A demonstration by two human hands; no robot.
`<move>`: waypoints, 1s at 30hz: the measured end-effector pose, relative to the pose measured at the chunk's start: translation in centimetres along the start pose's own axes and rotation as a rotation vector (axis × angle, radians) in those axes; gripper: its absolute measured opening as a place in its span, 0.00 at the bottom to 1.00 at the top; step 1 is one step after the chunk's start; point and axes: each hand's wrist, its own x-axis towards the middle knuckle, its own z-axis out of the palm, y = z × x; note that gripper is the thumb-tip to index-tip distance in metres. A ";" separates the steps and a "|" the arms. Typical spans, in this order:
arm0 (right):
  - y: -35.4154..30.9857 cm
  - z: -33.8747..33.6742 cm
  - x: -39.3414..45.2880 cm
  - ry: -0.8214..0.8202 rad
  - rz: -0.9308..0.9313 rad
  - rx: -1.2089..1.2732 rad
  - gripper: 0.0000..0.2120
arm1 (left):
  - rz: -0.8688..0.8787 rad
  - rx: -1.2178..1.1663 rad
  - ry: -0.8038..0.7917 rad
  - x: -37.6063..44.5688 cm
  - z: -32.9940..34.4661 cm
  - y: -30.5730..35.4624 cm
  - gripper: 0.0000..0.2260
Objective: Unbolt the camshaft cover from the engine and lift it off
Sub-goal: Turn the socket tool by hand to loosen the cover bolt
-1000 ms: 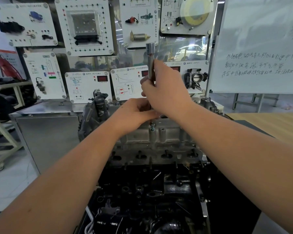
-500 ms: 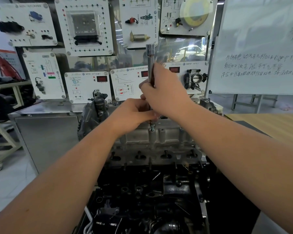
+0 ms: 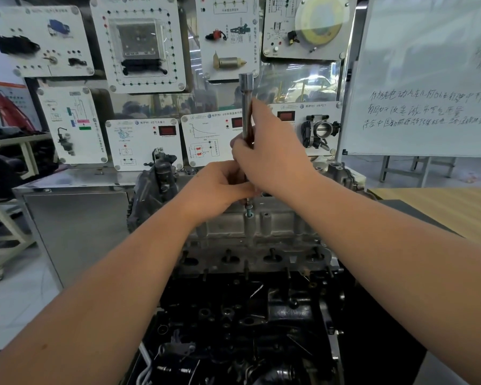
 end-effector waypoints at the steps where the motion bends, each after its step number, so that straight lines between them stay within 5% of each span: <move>1: 0.0 0.0 0.0 0.007 -0.008 -0.008 0.19 | -0.001 -0.003 0.014 0.0 0.2 0.0 0.18; 4: 0.2 0.0 0.2 0.016 -0.005 -0.004 0.11 | -0.015 -0.004 0.024 -0.1 0.5 0.3 0.28; 7: 0.2 -0.1 0.4 -0.035 0.034 0.033 0.07 | -0.023 -0.002 -0.023 -0.2 0.2 0.3 0.21; 10: 0.0 -0.1 0.3 -0.070 0.030 0.053 0.14 | -0.013 0.009 -0.047 -0.2 -0.2 0.0 0.10; 18: 0.2 -0.3 0.1 -0.006 0.024 0.045 0.20 | -0.025 0.008 -0.025 -0.2 0.4 0.3 0.20; 22: 0.0 -0.5 0.2 -0.072 0.030 0.083 0.15 | 0.015 -0.009 -0.045 -0.3 -0.1 0.0 0.11; 30: 1.6 -0.5 -0.7 -0.064 0.012 0.121 0.23 | 0.056 0.050 -0.068 0.1 -0.1 -0.4 0.11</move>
